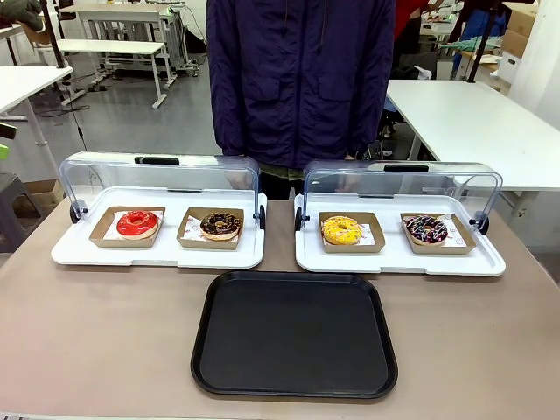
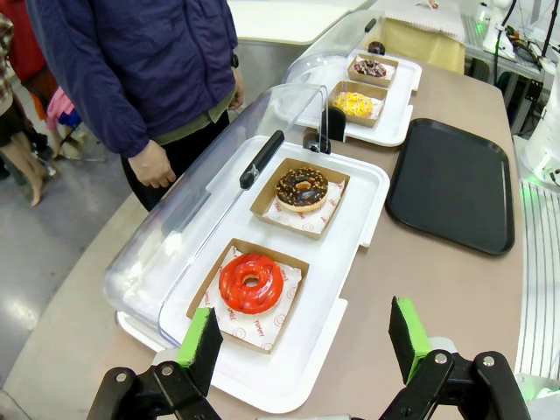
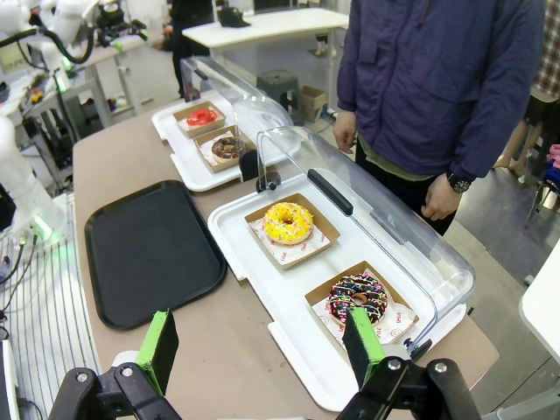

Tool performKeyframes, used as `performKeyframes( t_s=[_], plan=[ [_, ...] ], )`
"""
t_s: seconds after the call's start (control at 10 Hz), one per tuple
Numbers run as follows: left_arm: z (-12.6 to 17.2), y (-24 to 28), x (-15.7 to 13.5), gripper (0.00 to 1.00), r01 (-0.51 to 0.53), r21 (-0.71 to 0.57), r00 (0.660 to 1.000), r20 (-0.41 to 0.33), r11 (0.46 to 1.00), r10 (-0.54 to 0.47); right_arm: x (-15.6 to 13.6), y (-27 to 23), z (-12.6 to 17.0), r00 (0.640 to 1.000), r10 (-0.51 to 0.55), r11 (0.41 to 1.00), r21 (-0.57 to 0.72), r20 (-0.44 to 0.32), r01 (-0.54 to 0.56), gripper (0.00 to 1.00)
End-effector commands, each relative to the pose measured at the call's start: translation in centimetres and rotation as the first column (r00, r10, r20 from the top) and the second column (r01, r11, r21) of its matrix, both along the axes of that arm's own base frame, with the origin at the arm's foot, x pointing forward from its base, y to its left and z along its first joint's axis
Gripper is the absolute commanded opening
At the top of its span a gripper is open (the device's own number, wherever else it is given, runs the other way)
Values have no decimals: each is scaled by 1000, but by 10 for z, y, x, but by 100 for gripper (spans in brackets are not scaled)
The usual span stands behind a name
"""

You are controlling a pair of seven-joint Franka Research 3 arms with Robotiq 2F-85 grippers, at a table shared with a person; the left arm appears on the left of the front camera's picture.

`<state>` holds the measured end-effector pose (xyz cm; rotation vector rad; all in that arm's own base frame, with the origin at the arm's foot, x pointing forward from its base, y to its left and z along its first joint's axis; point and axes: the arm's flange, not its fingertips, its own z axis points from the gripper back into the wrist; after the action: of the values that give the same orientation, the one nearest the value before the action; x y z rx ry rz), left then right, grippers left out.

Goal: Move the second donut from the left to the tray.
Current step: Pick up the Paper togo box containing the Donut indicated by the person and place it on the Handle tray.

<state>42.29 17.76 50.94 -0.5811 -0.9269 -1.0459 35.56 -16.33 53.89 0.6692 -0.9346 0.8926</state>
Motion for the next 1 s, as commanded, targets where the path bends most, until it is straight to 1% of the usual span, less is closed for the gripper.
performKeyframes(
  t_s=[0.0,0.9],
  plan=[
    [2,-1,0,100,11,-4,1000,5,1000,-11,3,1,0,1000,7,1000,12,30,-7,100],
    [2,-1,0,100,11,-4,1000,5,1000,-11,3,1,0,1000,7,1000,12,30,-7,100]
  ],
)
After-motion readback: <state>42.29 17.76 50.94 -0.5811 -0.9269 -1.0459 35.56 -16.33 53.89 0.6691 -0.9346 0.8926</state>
